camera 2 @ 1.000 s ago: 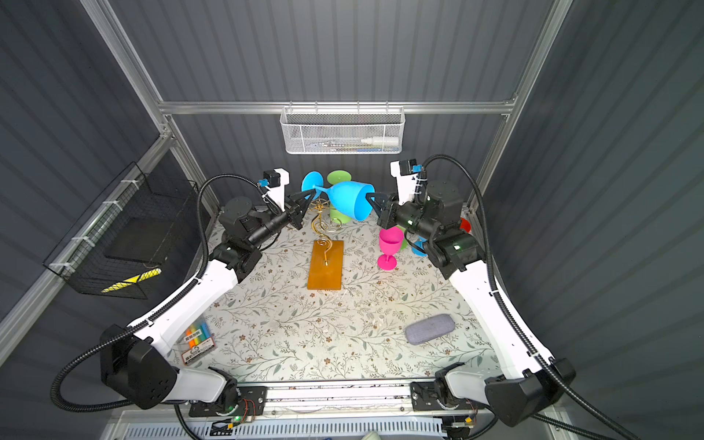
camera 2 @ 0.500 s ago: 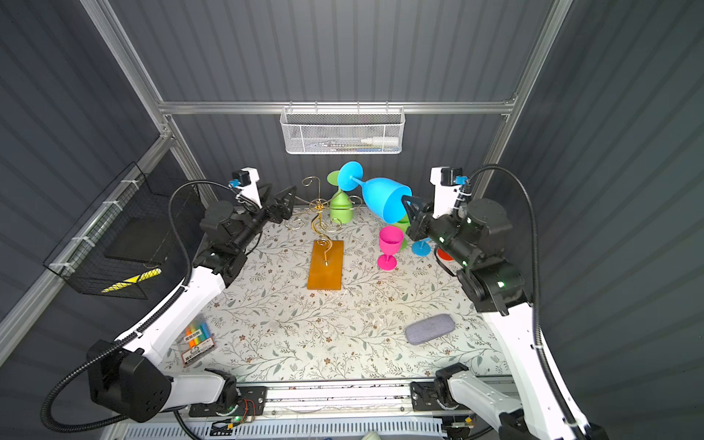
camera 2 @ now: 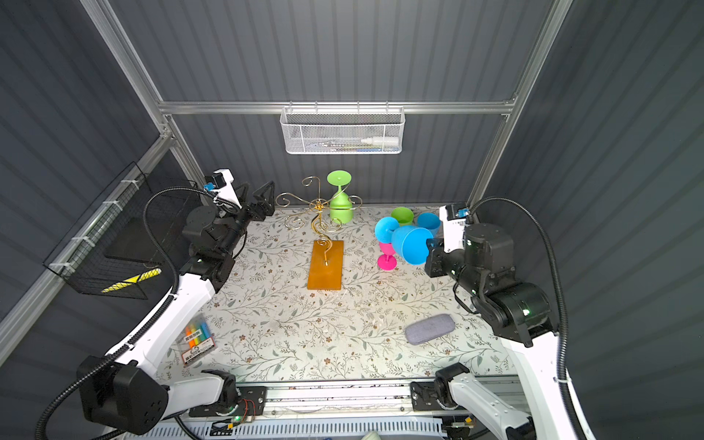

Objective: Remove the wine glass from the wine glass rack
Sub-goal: 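Lower the blue glass upright onto the table with the right gripper and open it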

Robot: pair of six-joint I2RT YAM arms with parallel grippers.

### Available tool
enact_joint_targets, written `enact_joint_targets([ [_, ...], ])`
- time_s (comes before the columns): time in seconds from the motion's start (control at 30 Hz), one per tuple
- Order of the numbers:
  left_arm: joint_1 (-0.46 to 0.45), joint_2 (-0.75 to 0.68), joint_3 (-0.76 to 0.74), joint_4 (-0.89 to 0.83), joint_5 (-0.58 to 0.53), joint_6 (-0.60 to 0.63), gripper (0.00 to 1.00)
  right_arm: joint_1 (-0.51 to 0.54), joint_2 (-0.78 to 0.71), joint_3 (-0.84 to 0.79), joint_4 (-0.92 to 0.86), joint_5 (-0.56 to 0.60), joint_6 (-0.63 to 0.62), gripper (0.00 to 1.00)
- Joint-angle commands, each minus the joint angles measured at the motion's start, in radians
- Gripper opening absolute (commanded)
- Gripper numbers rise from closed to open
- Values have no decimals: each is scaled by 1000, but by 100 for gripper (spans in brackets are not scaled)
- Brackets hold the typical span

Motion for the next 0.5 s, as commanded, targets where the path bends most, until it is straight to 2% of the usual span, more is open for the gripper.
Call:
enact_joint_targets([
  [0.0,-2,-21,-11,28,-22,-8,91,48,49,-14,-113,83,-5,0],
  [0.2,-2,-38,-23,21,-33,2,91,88,162,-48,-113,45,30,0],
  [0.47,-2,-87,-43,0,-96,46,92,88,390,-55,-65,11,29,0],
])
